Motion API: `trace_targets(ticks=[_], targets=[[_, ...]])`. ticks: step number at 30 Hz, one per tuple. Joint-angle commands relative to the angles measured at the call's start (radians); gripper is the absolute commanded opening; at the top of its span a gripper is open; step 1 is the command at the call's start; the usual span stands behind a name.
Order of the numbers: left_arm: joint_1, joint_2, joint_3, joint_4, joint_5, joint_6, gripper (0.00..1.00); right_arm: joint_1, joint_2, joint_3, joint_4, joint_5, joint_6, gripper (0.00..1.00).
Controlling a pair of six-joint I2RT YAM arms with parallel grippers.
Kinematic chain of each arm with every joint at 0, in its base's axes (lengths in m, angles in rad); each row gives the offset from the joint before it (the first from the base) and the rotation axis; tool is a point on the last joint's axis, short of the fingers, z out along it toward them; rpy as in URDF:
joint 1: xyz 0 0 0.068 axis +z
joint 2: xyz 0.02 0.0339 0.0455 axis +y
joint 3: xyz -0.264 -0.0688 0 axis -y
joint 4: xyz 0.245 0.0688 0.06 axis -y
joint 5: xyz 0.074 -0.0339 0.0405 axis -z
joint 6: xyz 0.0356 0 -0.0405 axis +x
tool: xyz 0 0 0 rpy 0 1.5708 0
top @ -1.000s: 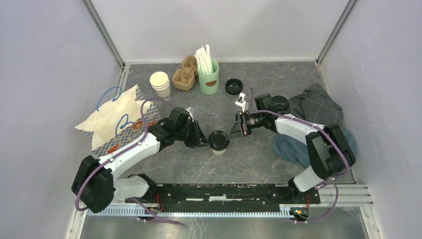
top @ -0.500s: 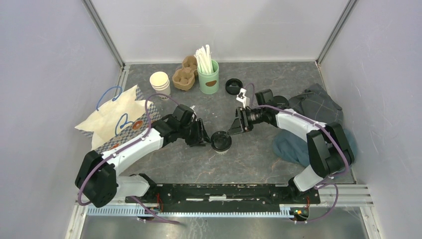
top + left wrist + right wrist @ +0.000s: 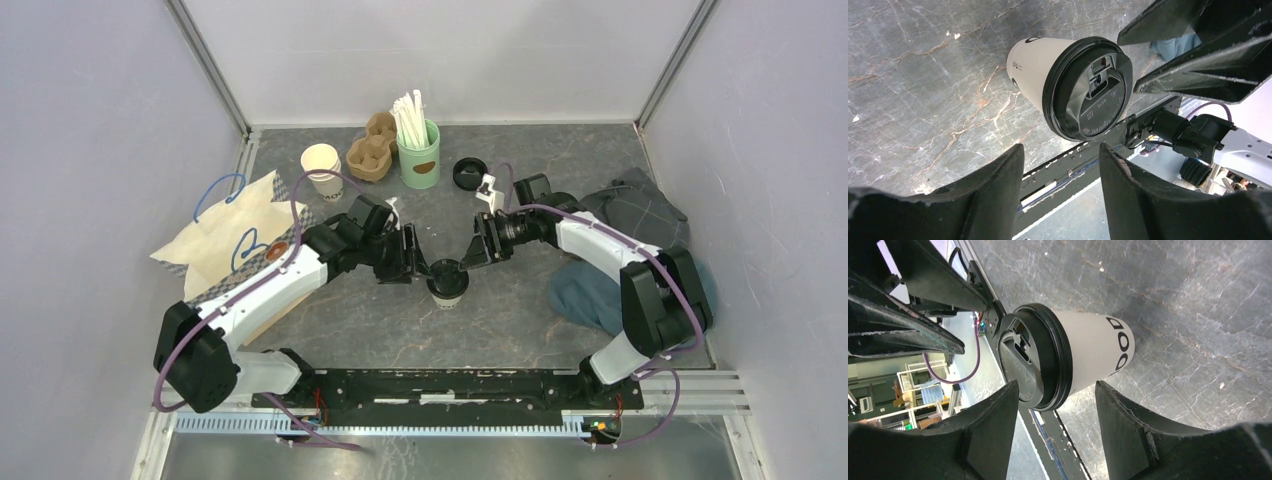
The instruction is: Pack the takeout coffee
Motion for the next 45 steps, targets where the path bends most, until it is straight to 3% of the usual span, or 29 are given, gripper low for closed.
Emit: trace_targets(ticks=[1,4,6,8,13,18,22,30,35,45], targets=[[-0.001,0.057,0.031,0.074,0.047,0.022,0.65,-0.003,-0.047,-0.050,0.033,-0.035,-0.026,0.64],[-0.001,0.091,0.023,0.132,0.056,0.013,0.68,-0.003,-0.057,-0.065,0.048,-0.039,-0.025,0.62],[-0.001,0.120,0.028,0.149,0.057,0.013,0.67,-0.003,-0.057,-0.095,0.105,-0.060,0.008,0.55],[-0.002,0.145,0.023,0.173,0.070,0.004,0.64,-0.002,-0.050,-0.128,0.173,-0.082,0.050,0.46],[-0.002,0.169,-0.022,0.182,0.050,-0.008,0.51,-0.003,-0.027,-0.174,0.259,-0.086,0.062,0.43],[-0.001,0.139,-0.124,0.199,0.039,-0.015,0.47,-0.014,0.003,-0.203,0.131,0.094,-0.078,0.37],[-0.001,0.081,-0.141,0.207,0.060,-0.025,0.51,-0.014,-0.009,-0.150,0.030,0.120,-0.152,0.41],[-0.005,0.013,-0.150,0.310,0.187,-0.122,0.62,-0.012,-0.007,-0.031,0.113,-0.011,0.032,0.50],[-0.021,0.020,-0.202,0.411,0.244,-0.170,0.62,0.009,0.055,0.041,0.106,-0.047,0.049,0.48],[-0.113,0.126,-0.103,0.423,0.272,-0.127,0.64,0.024,0.086,0.098,0.037,-0.051,-0.010,0.48]])
